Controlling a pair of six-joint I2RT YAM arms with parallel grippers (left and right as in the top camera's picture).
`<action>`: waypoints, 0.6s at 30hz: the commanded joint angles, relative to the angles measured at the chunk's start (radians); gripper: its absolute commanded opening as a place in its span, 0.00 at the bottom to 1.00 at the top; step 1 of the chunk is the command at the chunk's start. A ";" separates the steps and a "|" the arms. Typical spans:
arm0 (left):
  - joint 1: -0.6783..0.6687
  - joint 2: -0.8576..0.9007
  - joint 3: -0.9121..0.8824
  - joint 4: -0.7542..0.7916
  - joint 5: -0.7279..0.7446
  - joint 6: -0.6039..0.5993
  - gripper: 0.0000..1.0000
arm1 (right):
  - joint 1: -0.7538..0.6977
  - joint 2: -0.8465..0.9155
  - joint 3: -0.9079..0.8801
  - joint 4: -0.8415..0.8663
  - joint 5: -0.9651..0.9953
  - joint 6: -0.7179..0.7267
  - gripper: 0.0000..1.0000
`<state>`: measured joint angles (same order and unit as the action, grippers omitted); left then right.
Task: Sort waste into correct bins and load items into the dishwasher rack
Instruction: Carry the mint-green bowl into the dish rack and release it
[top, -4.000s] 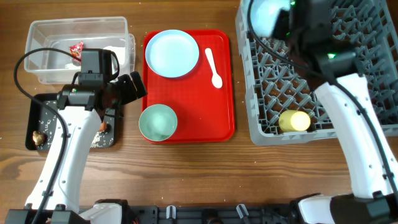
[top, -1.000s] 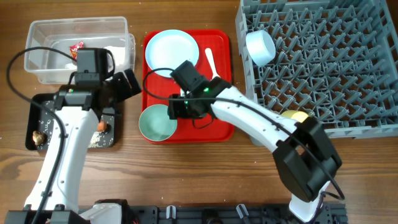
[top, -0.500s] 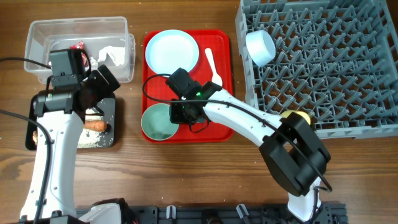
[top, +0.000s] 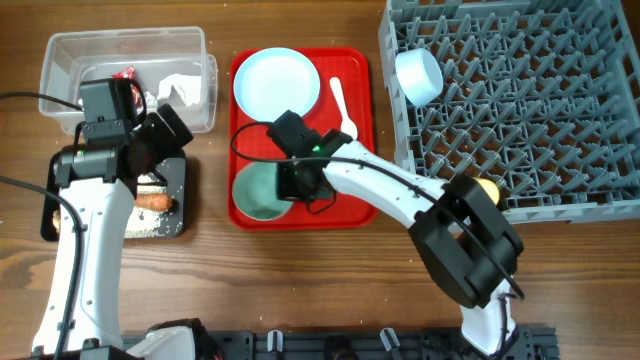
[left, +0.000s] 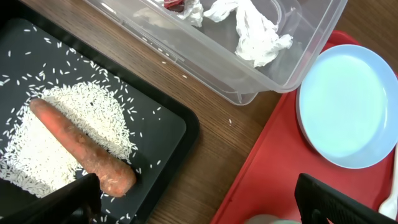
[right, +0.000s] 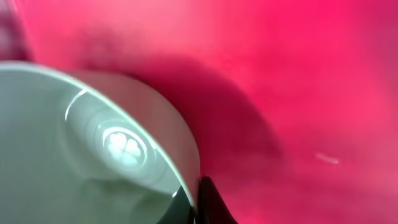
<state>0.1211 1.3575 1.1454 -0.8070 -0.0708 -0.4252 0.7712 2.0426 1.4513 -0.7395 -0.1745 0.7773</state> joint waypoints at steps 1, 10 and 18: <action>0.006 -0.018 0.021 0.002 -0.013 -0.013 1.00 | -0.102 -0.204 0.064 -0.103 0.217 -0.119 0.04; 0.006 -0.018 0.021 0.002 -0.013 -0.013 1.00 | -0.272 -0.550 0.067 -0.240 1.036 -0.421 0.04; 0.006 -0.018 0.021 0.002 -0.013 -0.013 1.00 | -0.299 -0.385 0.026 -0.238 1.333 -0.710 0.04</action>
<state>0.1207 1.3575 1.1458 -0.8078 -0.0708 -0.4252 0.4740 1.5703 1.4948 -0.9764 0.9905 0.2123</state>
